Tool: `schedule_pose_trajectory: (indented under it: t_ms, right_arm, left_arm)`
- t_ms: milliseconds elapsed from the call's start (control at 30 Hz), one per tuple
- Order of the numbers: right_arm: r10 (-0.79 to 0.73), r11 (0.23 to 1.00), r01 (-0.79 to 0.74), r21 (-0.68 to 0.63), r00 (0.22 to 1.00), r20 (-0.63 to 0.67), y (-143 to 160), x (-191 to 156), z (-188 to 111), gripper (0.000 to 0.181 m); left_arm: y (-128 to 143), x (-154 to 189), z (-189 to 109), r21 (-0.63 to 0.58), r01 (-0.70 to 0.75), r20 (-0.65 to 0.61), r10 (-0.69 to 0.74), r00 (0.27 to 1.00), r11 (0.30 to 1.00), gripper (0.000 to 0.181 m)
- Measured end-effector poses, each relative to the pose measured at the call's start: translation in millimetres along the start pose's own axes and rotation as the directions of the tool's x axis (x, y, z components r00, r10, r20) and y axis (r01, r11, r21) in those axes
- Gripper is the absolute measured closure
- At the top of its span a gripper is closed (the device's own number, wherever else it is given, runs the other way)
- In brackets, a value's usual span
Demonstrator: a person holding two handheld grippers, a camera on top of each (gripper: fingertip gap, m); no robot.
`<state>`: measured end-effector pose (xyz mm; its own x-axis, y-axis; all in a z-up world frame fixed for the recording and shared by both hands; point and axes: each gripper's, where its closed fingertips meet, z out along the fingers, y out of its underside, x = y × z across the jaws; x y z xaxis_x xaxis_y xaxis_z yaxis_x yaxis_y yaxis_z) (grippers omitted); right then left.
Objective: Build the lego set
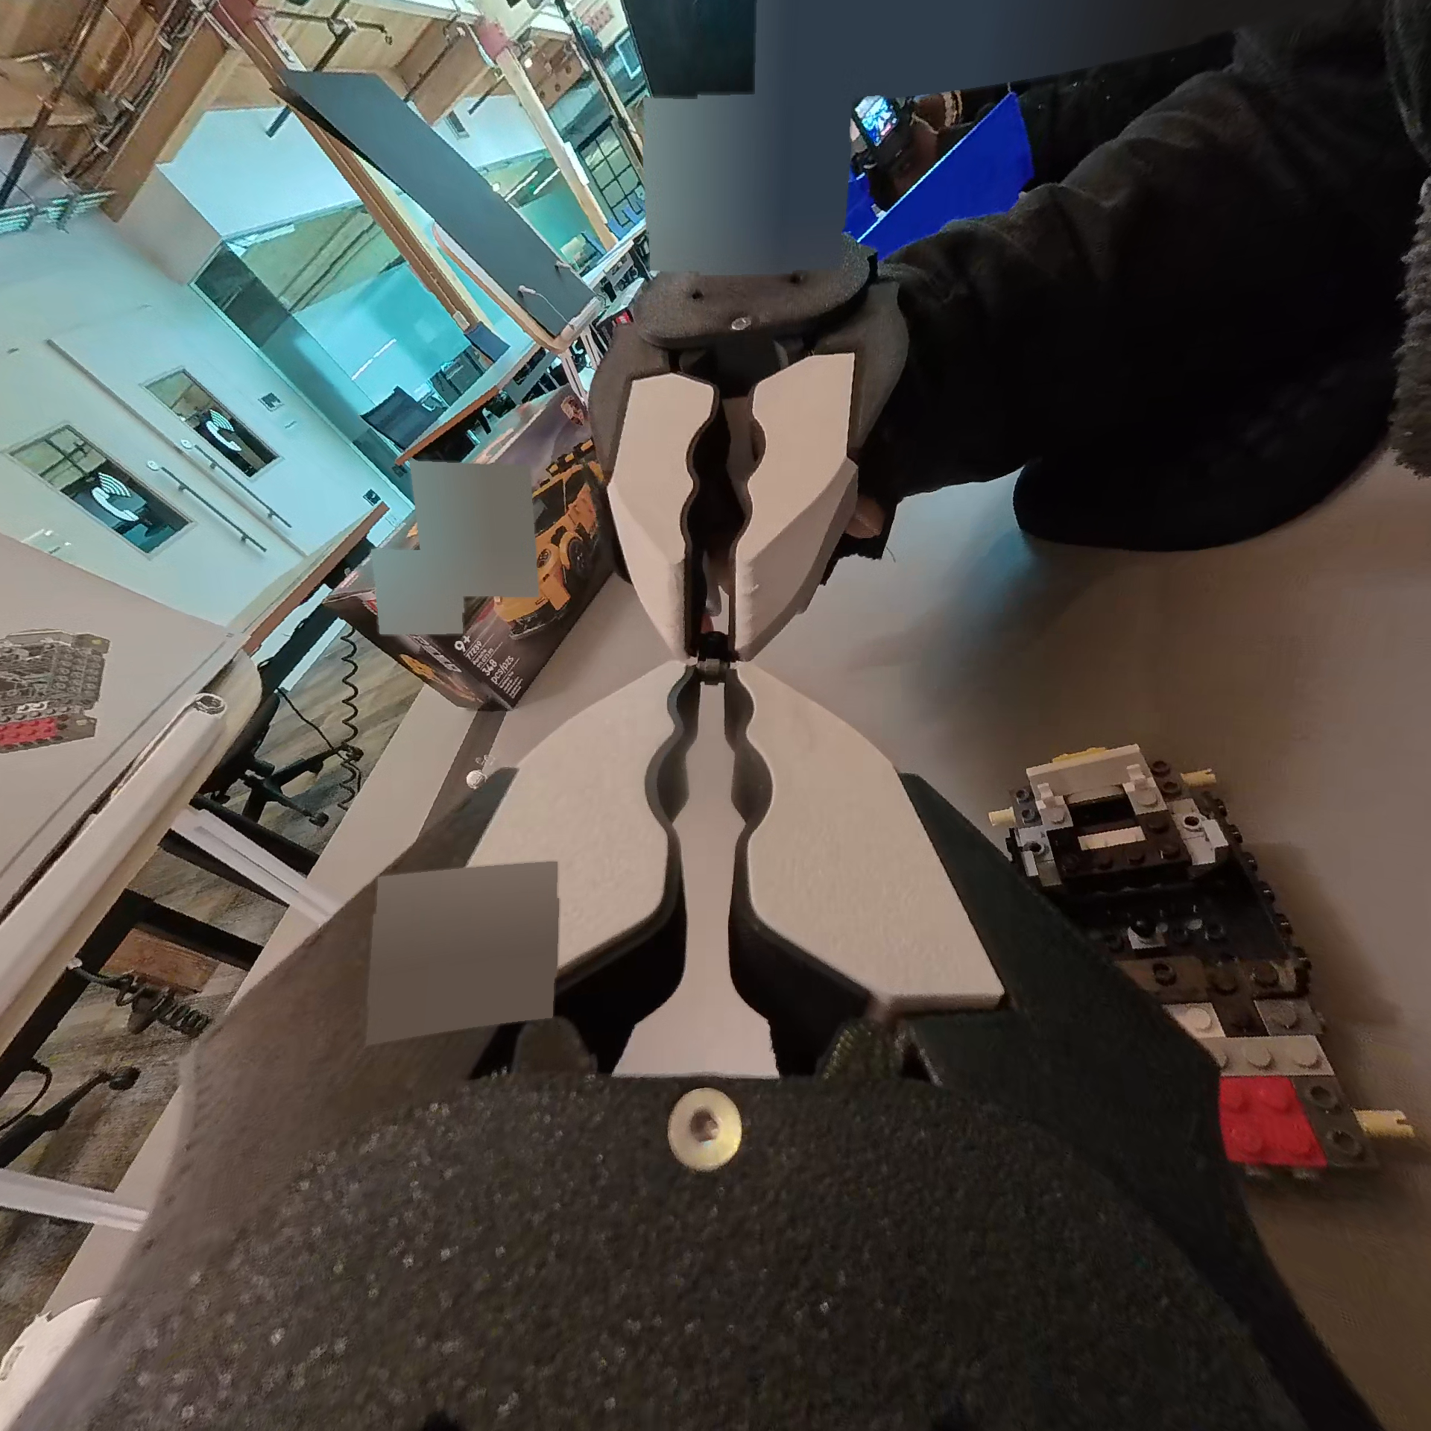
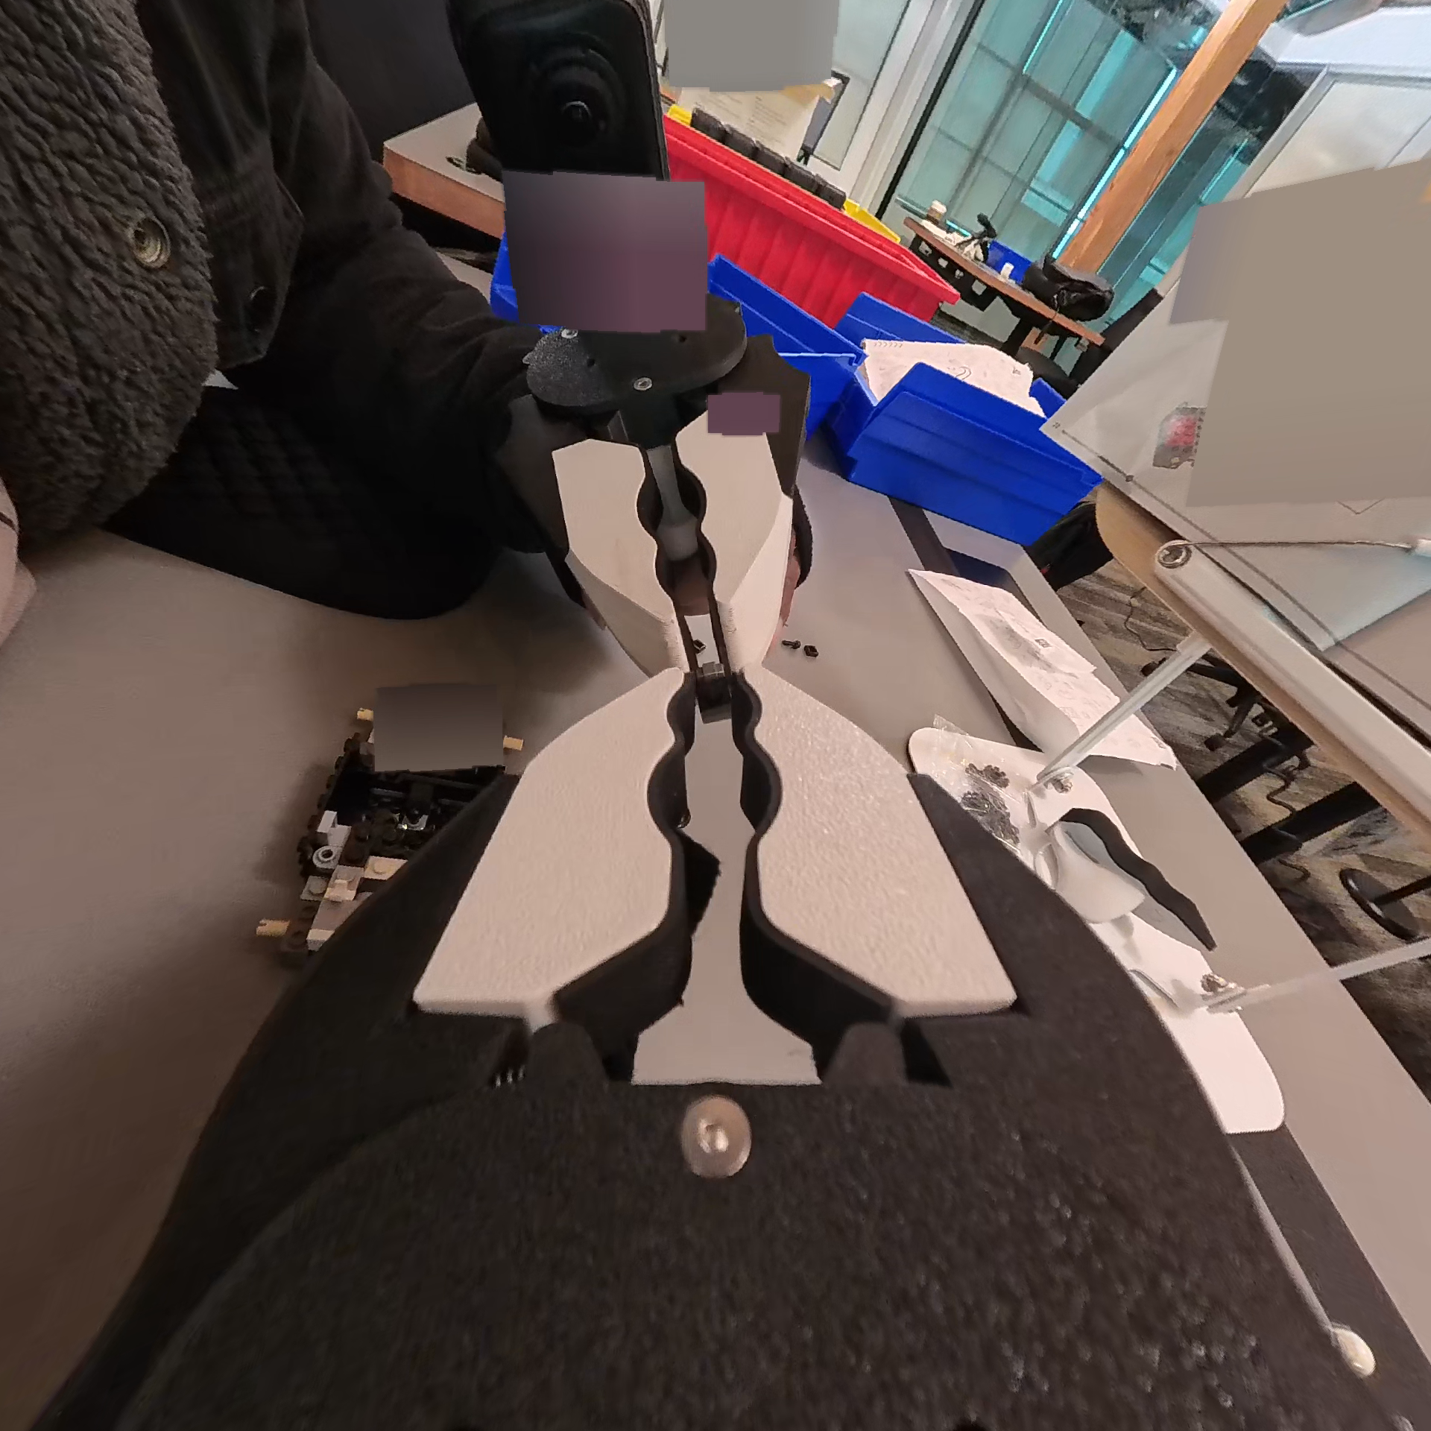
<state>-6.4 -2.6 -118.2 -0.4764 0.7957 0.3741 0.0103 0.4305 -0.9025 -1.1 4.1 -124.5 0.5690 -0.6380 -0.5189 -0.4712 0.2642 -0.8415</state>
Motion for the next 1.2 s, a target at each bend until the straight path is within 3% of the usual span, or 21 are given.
schedule_pose_trajectory:
  t_ms: [33,567,1200]
  right_arm:
    - [0.002,1.000,-0.002,0.003,1.000,-0.003,0,0,0,0.173]
    - [0.088,0.996,-0.084,0.043,0.991,-0.096,-6,15,4,0.174]
    - [0.138,0.989,-0.131,0.063,0.983,-0.121,-8,20,7,0.174]
  left_arm:
    - [0,0,0,0.002,0.004,0.002,-0.004,1.000,1.000,0.175]
    - [-2,-16,-4,0.007,0.029,0.101,-0.030,0.994,1.000,0.175]
    - [-2,-22,-5,0.011,0.031,0.146,-0.032,0.989,0.999,0.176]
